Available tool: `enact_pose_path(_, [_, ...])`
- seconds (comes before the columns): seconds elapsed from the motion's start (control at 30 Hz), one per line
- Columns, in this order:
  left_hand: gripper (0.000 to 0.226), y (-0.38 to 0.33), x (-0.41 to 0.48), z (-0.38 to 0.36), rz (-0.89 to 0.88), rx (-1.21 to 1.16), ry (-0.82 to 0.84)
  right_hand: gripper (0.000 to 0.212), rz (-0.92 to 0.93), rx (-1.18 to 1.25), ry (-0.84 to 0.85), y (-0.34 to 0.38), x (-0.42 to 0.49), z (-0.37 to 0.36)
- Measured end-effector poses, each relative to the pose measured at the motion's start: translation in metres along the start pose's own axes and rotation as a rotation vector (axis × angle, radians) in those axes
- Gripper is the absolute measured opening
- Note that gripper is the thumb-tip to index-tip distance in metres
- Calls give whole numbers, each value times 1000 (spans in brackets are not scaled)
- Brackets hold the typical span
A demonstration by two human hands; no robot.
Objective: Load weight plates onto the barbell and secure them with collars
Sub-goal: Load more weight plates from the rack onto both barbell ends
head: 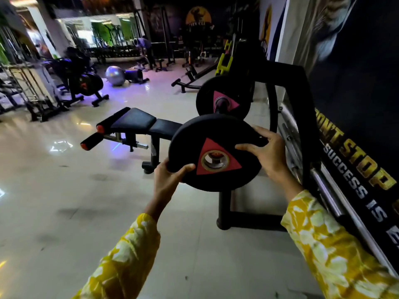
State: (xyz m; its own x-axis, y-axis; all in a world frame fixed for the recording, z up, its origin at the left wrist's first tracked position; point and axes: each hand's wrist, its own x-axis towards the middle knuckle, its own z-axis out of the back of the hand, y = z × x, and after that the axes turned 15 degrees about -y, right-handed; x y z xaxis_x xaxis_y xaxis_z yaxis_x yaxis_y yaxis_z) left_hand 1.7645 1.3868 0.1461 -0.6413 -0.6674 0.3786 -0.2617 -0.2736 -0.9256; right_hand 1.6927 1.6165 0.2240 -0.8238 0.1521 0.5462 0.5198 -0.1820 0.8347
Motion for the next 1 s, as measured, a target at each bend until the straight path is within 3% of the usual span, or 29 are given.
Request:
enact_pose_path(0.27, [59,-6,25,-15,-57,-23,60,53,-1,42,-71,-14,16,-8])
enact_pose_path(0.43, [50,-7,45,-37,-86,104,-45,54,9,-5,-175,-29,27,-24])
enact_pose_path(0.5, [61,-9,51,-48,-286,204,-132,55,165,-134,-252,-37,18,-33])
enact_pose_path(0.57, [57,-13,58,-62,-694,341,-185,52,466,-379,-312,-45,9,-45])
enact_pose_path(0.63, [48,-13,67,-75,-1001,443,-135,50,673,-573,-329,-56,7,-56])
enact_pose_path(0.67, [46,-11,70,-79,-1067,490,-117,50,694,-631,-337,-60,9,-60])
enact_pose_path(0.87, [50,12,97,-107,-1174,567,-332,55,754,-927,-477,-87,28,-79])
enact_pose_path(1.0, [54,24,120,-127,-1160,556,-335,55,785,-1005,-478,-101,52,-92])
